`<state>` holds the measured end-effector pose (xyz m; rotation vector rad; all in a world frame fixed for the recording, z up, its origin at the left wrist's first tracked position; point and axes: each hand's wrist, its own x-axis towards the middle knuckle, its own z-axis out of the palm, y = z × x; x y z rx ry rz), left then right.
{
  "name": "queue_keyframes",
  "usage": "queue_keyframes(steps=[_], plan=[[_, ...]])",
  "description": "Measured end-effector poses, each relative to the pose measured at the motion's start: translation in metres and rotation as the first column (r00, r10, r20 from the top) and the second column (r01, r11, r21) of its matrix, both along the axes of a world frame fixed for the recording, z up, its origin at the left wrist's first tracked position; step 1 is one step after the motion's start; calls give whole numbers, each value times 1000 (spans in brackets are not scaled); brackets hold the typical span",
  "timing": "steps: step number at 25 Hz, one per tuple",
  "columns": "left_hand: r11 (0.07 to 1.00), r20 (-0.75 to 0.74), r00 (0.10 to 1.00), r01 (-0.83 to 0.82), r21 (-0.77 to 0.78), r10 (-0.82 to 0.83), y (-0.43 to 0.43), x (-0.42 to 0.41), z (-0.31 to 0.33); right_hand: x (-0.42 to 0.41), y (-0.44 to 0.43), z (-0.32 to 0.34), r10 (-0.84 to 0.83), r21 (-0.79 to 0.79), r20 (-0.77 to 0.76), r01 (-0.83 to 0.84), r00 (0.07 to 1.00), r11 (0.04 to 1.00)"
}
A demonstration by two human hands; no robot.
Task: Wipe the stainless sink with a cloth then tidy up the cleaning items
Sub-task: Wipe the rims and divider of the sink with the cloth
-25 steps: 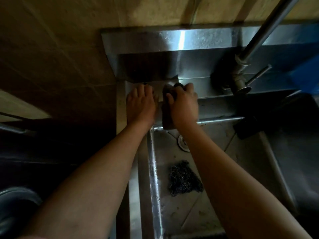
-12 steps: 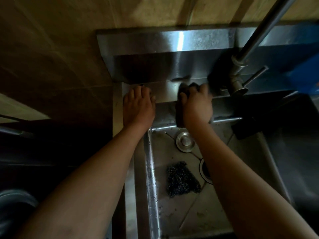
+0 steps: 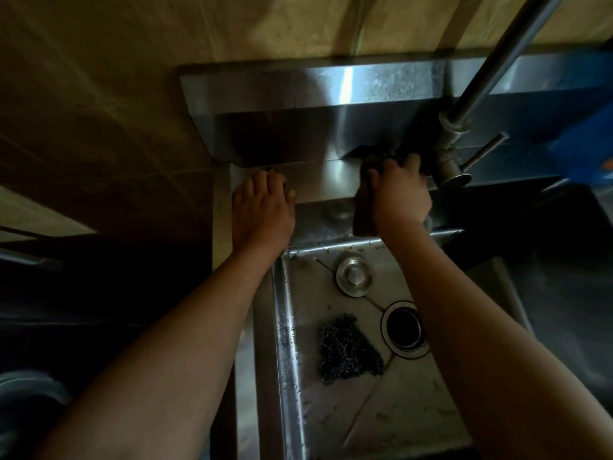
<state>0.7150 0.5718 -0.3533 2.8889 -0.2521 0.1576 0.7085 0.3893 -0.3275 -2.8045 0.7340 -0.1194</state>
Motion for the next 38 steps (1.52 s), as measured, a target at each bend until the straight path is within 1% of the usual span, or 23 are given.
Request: queue_keyframes(steps=[2,3,5,8,10,12,14,17,20,22,25,27,29,31,34,37,38], plan=[[1000,12,1000,-3,1,3,0,1,-1,-11,0,-1,-46,14,24,46,999,999],[1000,15,1000,-5,-1,5,-1,1,-1,-15,6,-2,-37,41,32,35,999,999],[1000,22,1000,-7,-5,7,-1,0,-2,-18,28,-3,59,100,60,-65,996,993],[1000,30,999,-14,16,14,-1,0,-3,-7,54,-2,239,95,72,-246,968,965],[1000,46,999,-8,14,8,-1,1,-4,8,48,0,275,70,47,-278,960,958],[1000,55,998,-5,-3,5,0,2,-3,17,30,1,221,47,15,-222,975,974],[1000,54,999,2,-8,-1,0,2,-4,15,10,0,115,22,-13,-115,993,993],[1000,60,998,7,-16,-6,1,3,-5,2,-5,-2,-12,44,1,12,1000,999],[1000,29,1000,10,-30,-9,0,4,-4,-12,-1,-4,-38,62,32,36,999,997],[999,-43,999,14,-44,-16,2,7,-1,-24,7,-4,-2,151,49,-5,999,989],[990,-219,972,57,-128,-84,8,7,9,-49,15,-2,58,391,102,-93,993,916],[966,-275,954,53,-251,-124,13,-1,21,-67,18,4,50,485,150,-117,987,867],[920,-265,954,26,-391,-140,17,-18,35,-85,20,13,33,530,179,-125,983,839],[877,-245,957,20,-480,-156,16,-38,48,-101,20,24,-2,561,202,-114,979,820],[832,-214,955,54,-552,-204,12,-74,68,-127,19,47,-92,585,261,-82,961,807],[783,-246,927,75,-618,-283,6,-105,87,-153,20,68,-163,597,295,-48,942,801],[767,-233,924,92,-635,-303,4,-113,91,-161,19,73,-178,597,304,-42,936,801]])
